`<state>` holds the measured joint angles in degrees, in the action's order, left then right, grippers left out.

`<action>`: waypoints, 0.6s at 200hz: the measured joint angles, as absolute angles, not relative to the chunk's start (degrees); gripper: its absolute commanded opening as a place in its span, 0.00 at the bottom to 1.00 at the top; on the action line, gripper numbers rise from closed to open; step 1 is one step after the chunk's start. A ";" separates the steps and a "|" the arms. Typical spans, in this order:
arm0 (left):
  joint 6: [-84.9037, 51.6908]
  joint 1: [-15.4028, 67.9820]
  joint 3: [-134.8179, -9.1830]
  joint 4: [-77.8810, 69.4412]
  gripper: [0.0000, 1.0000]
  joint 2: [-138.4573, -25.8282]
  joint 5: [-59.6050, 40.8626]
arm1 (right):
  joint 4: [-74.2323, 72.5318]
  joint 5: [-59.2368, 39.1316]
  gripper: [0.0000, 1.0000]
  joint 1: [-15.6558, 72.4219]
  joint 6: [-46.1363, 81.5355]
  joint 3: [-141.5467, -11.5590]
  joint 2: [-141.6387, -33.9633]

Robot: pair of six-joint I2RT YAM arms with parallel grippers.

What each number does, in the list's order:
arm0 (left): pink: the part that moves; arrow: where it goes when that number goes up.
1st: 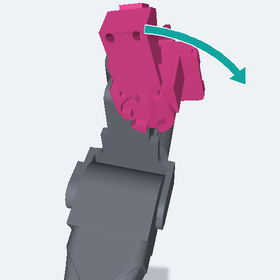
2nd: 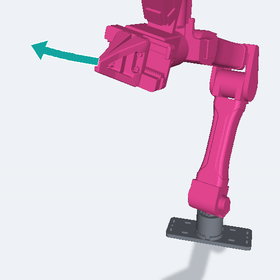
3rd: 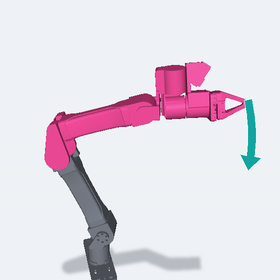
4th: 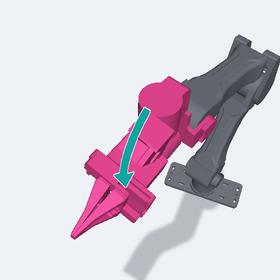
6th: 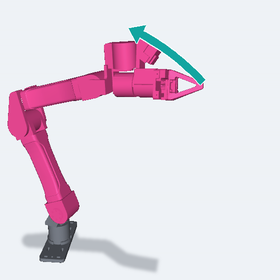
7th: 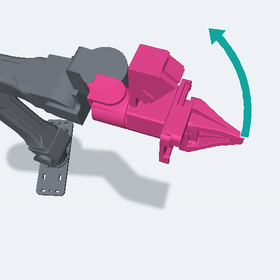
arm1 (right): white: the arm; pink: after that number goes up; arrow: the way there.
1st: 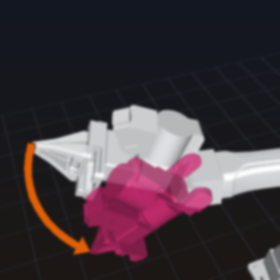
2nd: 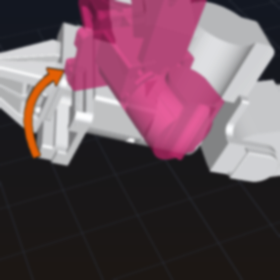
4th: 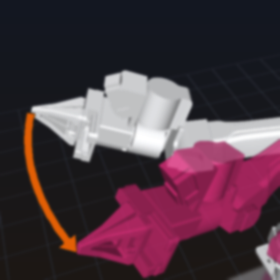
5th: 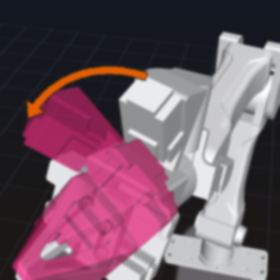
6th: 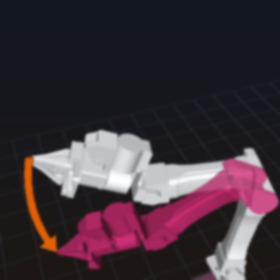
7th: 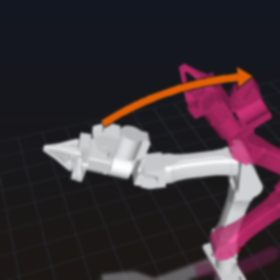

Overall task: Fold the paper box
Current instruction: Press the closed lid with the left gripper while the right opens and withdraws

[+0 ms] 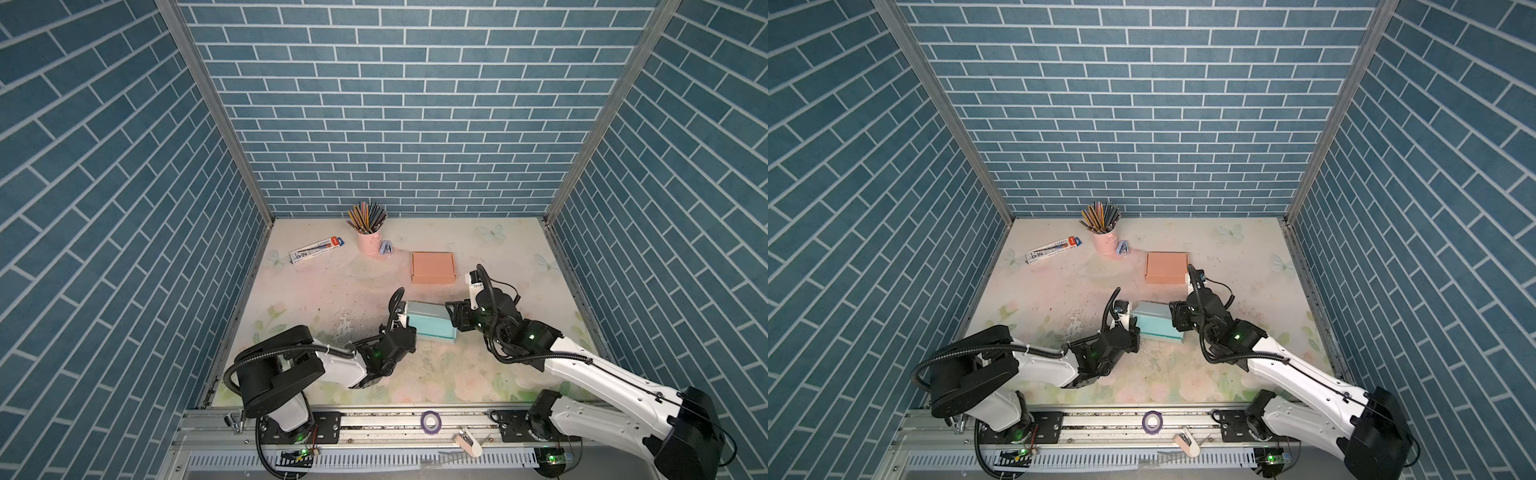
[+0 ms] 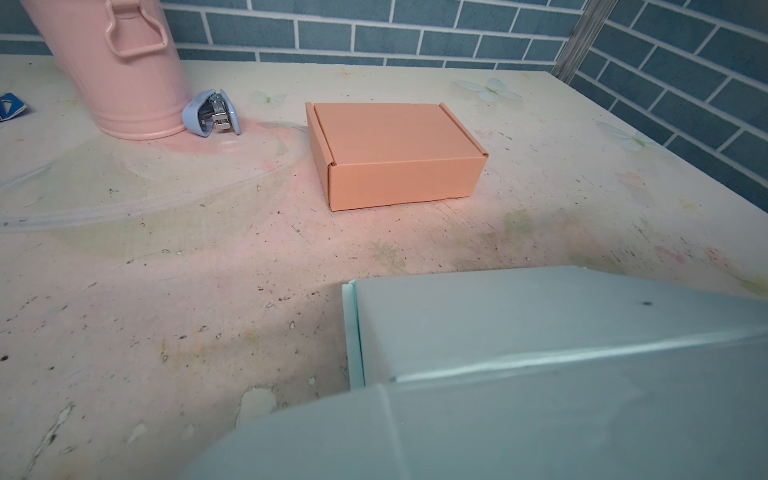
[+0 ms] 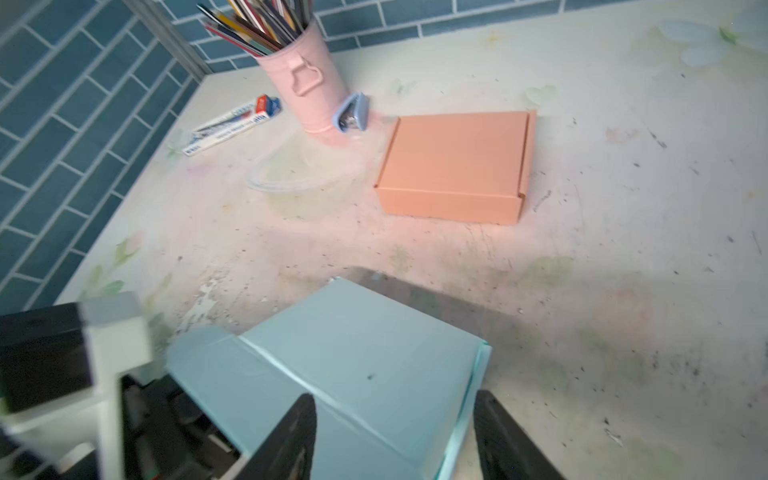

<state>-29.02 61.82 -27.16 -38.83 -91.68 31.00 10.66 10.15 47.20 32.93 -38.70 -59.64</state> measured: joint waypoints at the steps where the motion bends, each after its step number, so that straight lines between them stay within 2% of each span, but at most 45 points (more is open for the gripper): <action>1: -28.99 61.84 -27.16 -38.83 0.04 -91.68 31.00 | 10.66 10.13 0.61 47.13 32.93 -38.68 -59.72; 24: -28.47 62.04 -27.20 -38.15 0.08 -91.61 30.98 | 9.43 7.86 0.61 46.70 32.97 -37.45 -63.96; 43: -28.12 62.24 -27.20 -36.80 0.15 -91.50 30.37 | 8.12 6.52 0.60 46.70 33.01 -36.51 -66.39; 69: -27.70 62.43 -27.20 -34.20 0.30 -90.30 28.99 | 6.24 5.74 0.60 46.70 33.17 -35.27 -67.72; 94: -27.42 63.07 -27.18 -31.07 0.49 -87.46 28.03 | 4.95 5.63 0.60 46.70 33.19 -34.52 -68.71; 120: -27.24 64.20 -27.18 -26.44 0.60 -83.61 26.92 | 3.25 5.56 0.60 46.63 33.21 -33.34 -69.23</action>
<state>-27.24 64.20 -27.18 -26.44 -83.61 26.92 3.25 5.56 46.63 33.21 -33.34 -69.23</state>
